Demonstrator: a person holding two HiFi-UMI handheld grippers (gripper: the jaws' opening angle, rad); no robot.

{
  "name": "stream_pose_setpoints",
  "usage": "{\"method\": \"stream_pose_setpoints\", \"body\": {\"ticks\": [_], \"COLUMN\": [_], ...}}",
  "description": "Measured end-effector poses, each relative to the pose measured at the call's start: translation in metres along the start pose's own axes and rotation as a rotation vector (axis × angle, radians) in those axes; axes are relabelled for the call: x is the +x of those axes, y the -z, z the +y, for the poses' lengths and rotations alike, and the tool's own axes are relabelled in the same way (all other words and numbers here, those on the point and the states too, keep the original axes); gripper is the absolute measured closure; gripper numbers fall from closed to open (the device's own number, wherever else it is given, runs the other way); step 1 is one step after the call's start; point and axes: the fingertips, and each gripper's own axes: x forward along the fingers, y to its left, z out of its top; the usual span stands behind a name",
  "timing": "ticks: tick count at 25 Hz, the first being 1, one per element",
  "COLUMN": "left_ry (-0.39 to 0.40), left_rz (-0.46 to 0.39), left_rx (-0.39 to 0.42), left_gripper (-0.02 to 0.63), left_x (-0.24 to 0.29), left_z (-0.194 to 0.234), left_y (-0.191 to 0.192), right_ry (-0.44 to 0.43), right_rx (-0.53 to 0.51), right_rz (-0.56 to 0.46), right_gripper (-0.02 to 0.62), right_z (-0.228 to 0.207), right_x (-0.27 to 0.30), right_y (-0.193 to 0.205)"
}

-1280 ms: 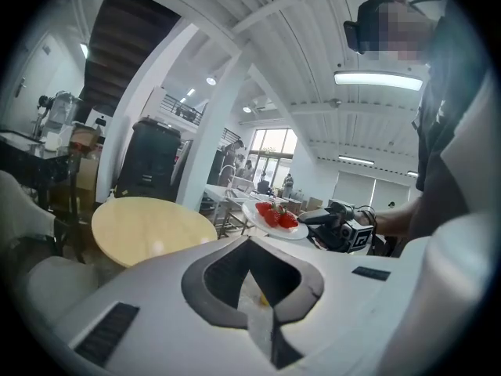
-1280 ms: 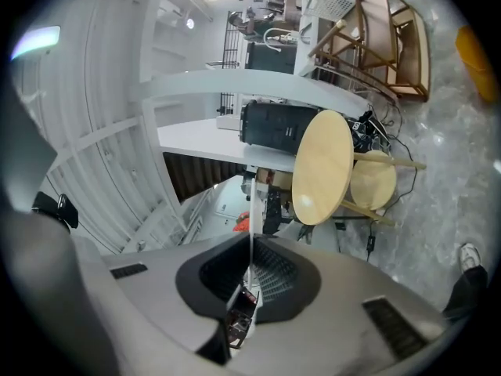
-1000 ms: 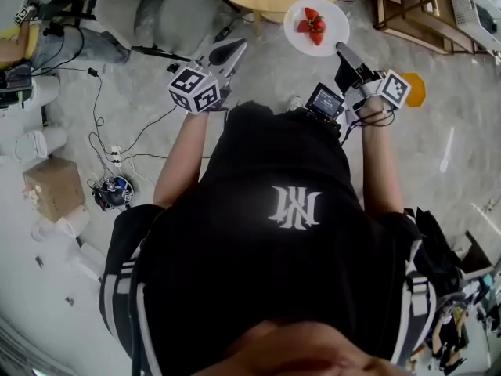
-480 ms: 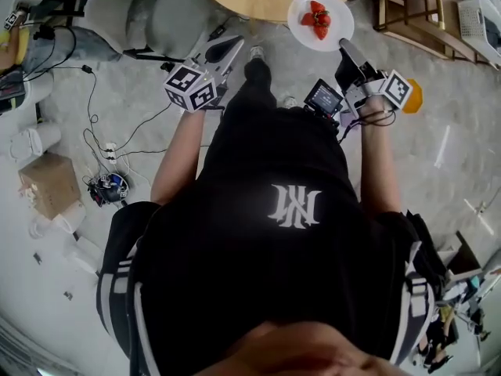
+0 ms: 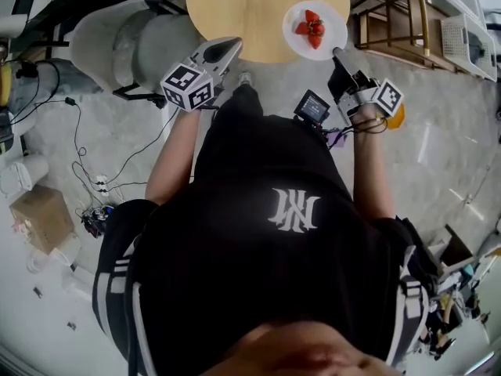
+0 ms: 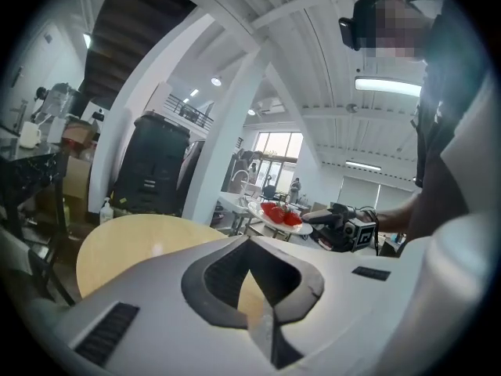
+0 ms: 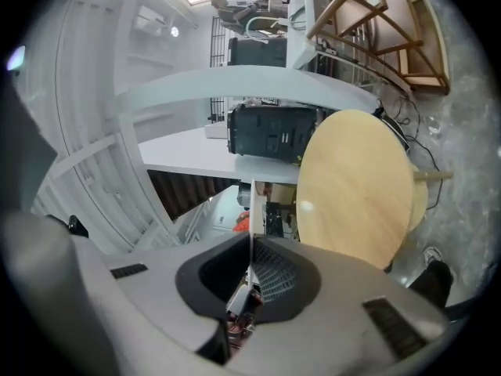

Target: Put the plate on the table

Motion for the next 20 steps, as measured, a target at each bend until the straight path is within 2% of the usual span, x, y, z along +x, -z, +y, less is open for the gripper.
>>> {"method": "stream_pose_setpoints", "body": {"ticks": [3, 7, 15, 20], "left_ry": [0.038, 0.091, 0.179, 0.214], "left_rz": [0.012, 0.002, 0.018, 0.019], "left_rx": [0.037, 0.032, -0.008, -0.047], "left_gripper": [0.6, 0.6, 0.6, 0.6], "left_x": [0.016, 0.028, 0.05, 0.067], "left_z": [0.029, 0.066, 0.121, 0.147], "left_y": [-0.02, -0.043, -0.042, -0.036], "right_ry": [0.002, 0.006, 0.047, 0.076], "right_rx": [-0.017, -0.039, -0.042, -0.037], "right_rz": [-0.012, -0.041, -0.087, -0.077], "right_gripper": [0.581, 0.581, 0.581, 0.581], "right_z": [0.012, 0.028, 0.022, 0.013], "right_x": [0.037, 0.079, 0.124, 0.148], "right_y": [-0.018, -0.036, -0.047, -0.047]}}
